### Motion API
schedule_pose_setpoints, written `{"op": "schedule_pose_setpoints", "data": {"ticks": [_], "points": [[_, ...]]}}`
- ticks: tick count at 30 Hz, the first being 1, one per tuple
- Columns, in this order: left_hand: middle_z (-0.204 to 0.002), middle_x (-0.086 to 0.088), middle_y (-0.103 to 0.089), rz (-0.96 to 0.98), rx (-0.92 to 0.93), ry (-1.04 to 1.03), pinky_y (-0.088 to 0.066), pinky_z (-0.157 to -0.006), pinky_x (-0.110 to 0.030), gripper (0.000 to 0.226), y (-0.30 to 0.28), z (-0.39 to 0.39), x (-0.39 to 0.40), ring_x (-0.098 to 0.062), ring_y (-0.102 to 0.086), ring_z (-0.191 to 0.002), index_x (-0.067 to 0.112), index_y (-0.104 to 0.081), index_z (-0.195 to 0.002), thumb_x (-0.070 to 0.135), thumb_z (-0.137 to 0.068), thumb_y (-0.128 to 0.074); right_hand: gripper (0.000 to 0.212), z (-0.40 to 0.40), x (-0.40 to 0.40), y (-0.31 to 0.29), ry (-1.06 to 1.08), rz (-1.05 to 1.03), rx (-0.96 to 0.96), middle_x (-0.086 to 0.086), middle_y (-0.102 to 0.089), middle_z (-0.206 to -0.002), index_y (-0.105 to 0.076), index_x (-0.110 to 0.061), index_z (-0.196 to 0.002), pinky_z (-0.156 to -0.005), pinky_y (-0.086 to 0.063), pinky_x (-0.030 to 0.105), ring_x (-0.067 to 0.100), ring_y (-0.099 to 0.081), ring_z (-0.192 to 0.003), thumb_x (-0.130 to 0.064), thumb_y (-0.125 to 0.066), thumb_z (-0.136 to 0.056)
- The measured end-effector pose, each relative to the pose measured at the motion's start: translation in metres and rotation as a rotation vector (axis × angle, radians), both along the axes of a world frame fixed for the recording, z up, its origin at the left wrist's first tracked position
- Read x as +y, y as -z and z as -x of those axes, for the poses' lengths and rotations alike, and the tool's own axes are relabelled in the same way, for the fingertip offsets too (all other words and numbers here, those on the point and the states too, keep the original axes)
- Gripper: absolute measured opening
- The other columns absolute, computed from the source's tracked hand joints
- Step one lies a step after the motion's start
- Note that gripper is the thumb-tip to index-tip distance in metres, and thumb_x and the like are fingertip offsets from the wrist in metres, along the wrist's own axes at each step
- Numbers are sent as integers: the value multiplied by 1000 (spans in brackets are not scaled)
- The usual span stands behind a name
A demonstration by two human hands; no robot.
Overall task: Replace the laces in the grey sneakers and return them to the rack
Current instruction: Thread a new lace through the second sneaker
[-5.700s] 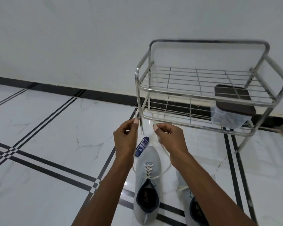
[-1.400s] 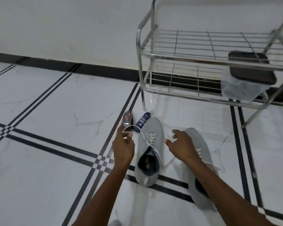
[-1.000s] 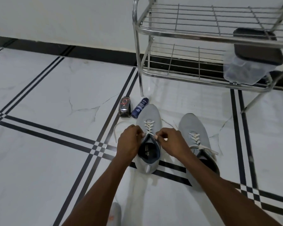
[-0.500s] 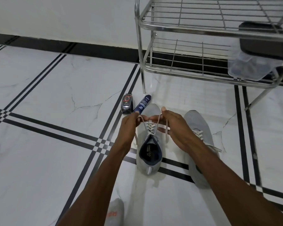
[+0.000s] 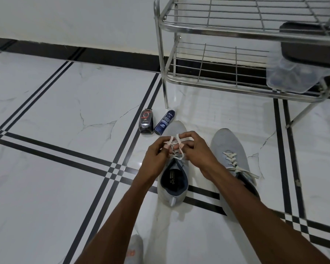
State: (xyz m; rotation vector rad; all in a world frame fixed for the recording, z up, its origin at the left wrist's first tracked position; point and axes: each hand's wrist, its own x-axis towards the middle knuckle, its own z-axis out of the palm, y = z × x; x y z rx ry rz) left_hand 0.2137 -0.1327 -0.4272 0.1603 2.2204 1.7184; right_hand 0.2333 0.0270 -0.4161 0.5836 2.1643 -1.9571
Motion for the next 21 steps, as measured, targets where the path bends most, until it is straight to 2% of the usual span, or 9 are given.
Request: {"op": "schedule_pose_setpoints", "data": {"ticks": [3, 6, 9, 13, 16, 19, 21], "points": [[-104, 4, -75, -20, 32, 49, -57, -85, -27, 30, -3, 1, -1, -8, -71, -92, 23, -64, -124, 8, -106, -46, 14, 3, -1, -1, 95, 69, -52, -3, -78, -82, -58, -14, -110, -60, -56, 27, 14, -70, -71, -14, -65, -98], [-93, -1, -75, -15, 71, 89, -54, -78, -26, 21, -4, 5, -3, -11, -71, -85, 22, -60, -118, 8, -105, -50, 13, 6, -1, -1, 125, 102, -68, 6, -77, -83, -71, -6, -100, -57, -55, 25, 20, -65, -71, -14, -75, -91], [-85, -8, -75, -46, 83, 114, -54, -76, -29, 12, -7, 7, -2, -17, -72, -83, 20, -54, -110, 10, -104, -54, 11, 7, -1, 1, 147, 117, -53, 11, -76, -84, -77, -8, -96, -59, -53, 24, 20, -64, -70, -13, -79, -86], [-80, -4, -76, -6, 75, 68, -57, -75, -35, 19, -6, 8, 1, -16, -71, -74, 18, -47, -116, 10, -102, -58, 13, 5, 4, -4, -58, 134, -12, 14, -75, -88, -78, -10, -103, -65, -53, 21, 14, -62, -73, -9, -71, -93], [-84, -3, -77, 30, 57, 58, -56, -74, -33, 30, -3, 11, 0, -19, -72, -75, 17, -41, -124, 12, -101, -60, 15, 4, 7, -8, -189, 158, 6, 17, -75, -90, -79, -12, -103, -72, -55, 23, 13, -64, -75, -18, -75, -91], [-89, -6, -78, 1, -9, 57, -58, -75, -25, 38, -5, 7, 3, -18, -75, -81, 15, -36, -128, 14, -101, -62, 11, 5, 3, -3, -3, 150, 51, 17, -76, -87, -80, -8, -96, -71, -57, 26, 19, -66, -71, -16, -77, -89], [-91, -7, -78, -32, -82, 21, -58, -81, -26, 40, -3, 5, 1, -16, -75, -85, 15, -34, -129, 13, -101, -63, 12, 5, 1, 2, 125, 230, 24, 17, -74, -84, -78, -2, -98, -68, -54, 25, 18, -62, -68, -10, -74, -90]]}}
